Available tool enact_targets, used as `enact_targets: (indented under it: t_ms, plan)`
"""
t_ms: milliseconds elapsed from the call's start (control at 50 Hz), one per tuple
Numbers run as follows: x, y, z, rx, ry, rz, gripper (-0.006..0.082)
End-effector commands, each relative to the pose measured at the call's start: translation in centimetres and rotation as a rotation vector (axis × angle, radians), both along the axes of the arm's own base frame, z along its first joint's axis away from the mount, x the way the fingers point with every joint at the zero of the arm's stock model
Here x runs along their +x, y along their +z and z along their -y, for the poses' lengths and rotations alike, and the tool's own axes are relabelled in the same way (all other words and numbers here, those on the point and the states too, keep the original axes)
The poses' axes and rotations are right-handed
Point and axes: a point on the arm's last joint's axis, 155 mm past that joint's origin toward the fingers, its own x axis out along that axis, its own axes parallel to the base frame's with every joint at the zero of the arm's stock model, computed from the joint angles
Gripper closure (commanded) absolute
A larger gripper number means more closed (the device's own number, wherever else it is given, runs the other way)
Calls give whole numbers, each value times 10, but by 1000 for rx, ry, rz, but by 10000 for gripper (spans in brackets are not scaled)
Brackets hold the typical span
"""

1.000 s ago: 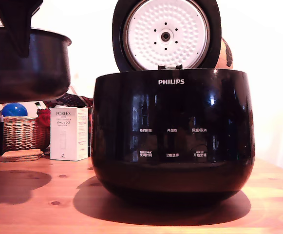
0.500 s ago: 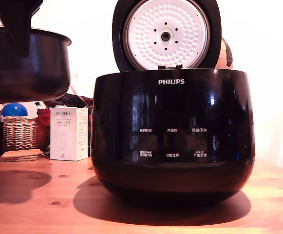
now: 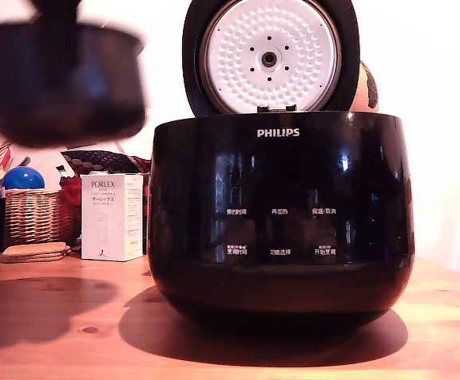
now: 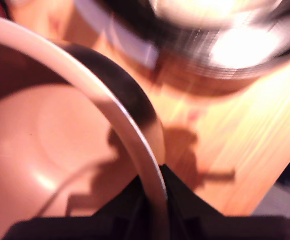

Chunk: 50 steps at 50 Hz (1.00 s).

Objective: Place the pot you are holding inside the rice cooker

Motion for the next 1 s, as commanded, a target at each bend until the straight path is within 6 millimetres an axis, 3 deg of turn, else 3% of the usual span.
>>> enact_targets:
  t_ms: [0,280,620,980]
  plan:
    - [-2,25,11,-64,-24,65,788]
    - [-28,43,50,-149,-150,67,788]
    - [-40,60,100,-294,-261,102,788]
    - [-38,46,142,-332,-327,86,788]
